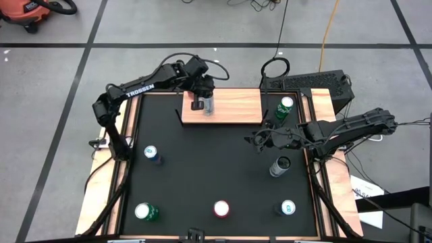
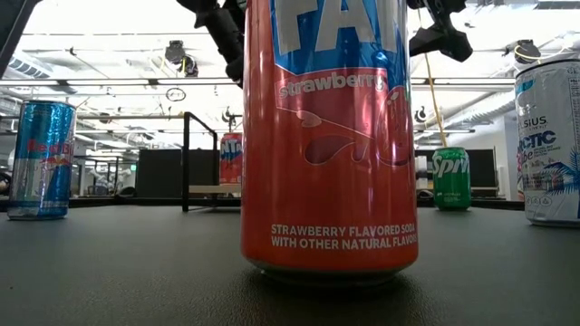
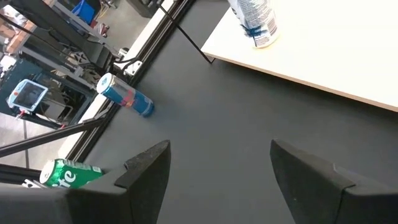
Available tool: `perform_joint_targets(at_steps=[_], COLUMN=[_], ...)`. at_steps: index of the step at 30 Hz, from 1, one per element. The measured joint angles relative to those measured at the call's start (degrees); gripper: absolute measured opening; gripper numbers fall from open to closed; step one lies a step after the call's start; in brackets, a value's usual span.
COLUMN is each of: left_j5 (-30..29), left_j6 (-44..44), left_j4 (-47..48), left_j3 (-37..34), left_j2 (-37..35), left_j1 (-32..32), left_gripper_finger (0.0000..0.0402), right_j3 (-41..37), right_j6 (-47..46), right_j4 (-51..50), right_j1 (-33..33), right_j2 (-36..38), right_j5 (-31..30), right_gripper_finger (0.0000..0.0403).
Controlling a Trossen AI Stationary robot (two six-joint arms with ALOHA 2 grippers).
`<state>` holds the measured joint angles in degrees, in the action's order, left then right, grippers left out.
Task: Place canned beverage on shelf
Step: Put the left white-blue soda can on the shelf
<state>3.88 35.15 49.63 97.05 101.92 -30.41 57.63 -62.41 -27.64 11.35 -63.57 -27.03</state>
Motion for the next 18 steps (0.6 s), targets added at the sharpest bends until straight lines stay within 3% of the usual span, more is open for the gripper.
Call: perform_joint_targets(at_steps=[5, 11, 18], left_j5=[-1.3, -7.6, -9.8], left_j6=[-3.8, -10.5, -12.2], left_j4=[-0.4, -2.8, -2.1], left_j3=[0.1, -0.1, -0.2], left_j2=[0.6, 1.1, 1.2], left_j1=[-0.1, -0.5, -0.7], left_gripper_finger=[0.0001, 0.0001, 0.0001], right_j3=[0.0, 0.0, 0.0], right_j6=[-0.2, -0.1, 0.0], right_j4=[0.0, 0.0, 0.0], right_j1=[0.0, 0.0, 0.0], right_j2=[0.0, 0.0, 0.0], right_j5=[0.0, 0.0, 0.0], right_gripper_finger=[0.0265, 0.0265, 0.0265])
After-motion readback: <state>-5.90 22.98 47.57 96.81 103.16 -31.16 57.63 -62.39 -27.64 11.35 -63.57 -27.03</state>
